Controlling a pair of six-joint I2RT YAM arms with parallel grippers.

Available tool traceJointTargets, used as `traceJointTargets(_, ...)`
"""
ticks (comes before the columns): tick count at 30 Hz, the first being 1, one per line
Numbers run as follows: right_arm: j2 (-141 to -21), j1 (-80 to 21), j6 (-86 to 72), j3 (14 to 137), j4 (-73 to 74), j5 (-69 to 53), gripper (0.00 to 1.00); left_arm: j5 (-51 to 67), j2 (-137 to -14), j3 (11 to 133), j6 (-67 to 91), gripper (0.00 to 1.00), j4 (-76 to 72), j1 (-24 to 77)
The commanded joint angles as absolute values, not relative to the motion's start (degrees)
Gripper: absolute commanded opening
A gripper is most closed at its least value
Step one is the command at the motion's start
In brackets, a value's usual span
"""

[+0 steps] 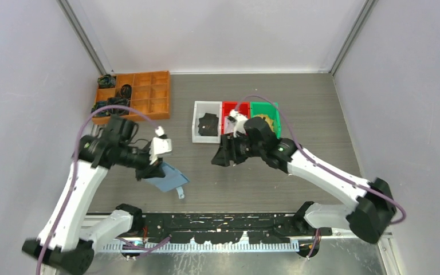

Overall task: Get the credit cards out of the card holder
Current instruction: Place the card holder at the center of the board.

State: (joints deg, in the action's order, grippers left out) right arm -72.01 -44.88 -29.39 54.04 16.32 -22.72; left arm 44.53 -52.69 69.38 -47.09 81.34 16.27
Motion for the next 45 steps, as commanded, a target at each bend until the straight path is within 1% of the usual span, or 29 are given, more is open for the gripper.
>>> traceJointTargets(1, -59.8, -44.6, -29.8, 51.7, 17.4, -8.0, 0.69, 30.3, -61.1, 68.8, -49.1, 0.05, 75.2, 19.9)
traceJointTargets(4, -53.6, -44.5, -29.4, 50.7, 22.0, -0.8, 0.75, 22.8, -63.4, 66.8, -49.6, 0.08, 68.8, 21.6)
traceJointTargets(6, -50.5, -44.3, -29.4, 50.0, 24.0, 4.6, 0.78, 17.8, -64.2, 63.7, -50.3, 0.08, 63.0, 22.7)
traceJointTargets(9, -47.4, -43.1, -30.3, 49.1, 26.2, 7.1, 0.82, 9.3, -66.2, 57.6, -54.2, 0.13, 54.7, 25.5)
traceJointTargets(12, -46.6, -41.8, -31.0, 49.0, 27.9, 7.4, 0.84, 3.7, -69.3, 54.3, -54.6, 0.18, 48.3, 27.9)
traceJointTargets(17, -46.2, -39.6, -31.6, 49.9, 29.8, 8.3, 0.85, 0.8, -72.5, 51.1, -51.0, 0.32, 40.7, 29.1)
traceJointTargets(20, -46.1, -37.6, -31.5, 50.6, 30.8, 7.9, 0.86, 1.7, -72.4, 50.2, -49.2, 0.34, 40.3, 29.4)
traceJointTargets(22, -45.9, -35.7, -31.5, 50.8, 31.1, 7.0, 0.86, 5.1, -72.0, 51.6, -47.3, 0.35, 44.1, 29.4)
traceJointTargets(27, -45.6, -32.2, -31.4, 51.4, 31.9, 4.1, 0.87, 14.8, -69.7, 52.8, -43.4, 0.33, 52.5, 29.5)
traceJointTargets(34, -44.0, -29.5, -31.0, 52.4, 34.1, 2.6, 0.88, 23.7, -69.4, 50.6, -46.4, 0.29, 62.9, 29.5)
traceJointTargets(42, -42.4, -26.0, -32.4, 51.6, 34.9, 4.9, 0.91, 21.6, -67.9, 49.2, -43.6, 0.24, 60.0, 29.3)
traceJointTargets(45, -41.7, -24.7, -33.4, 51.7, 34.5, 6.3, 0.92, 17.9, -67.9, 47.0, -42.3, 0.18, 56.0, 28.8)
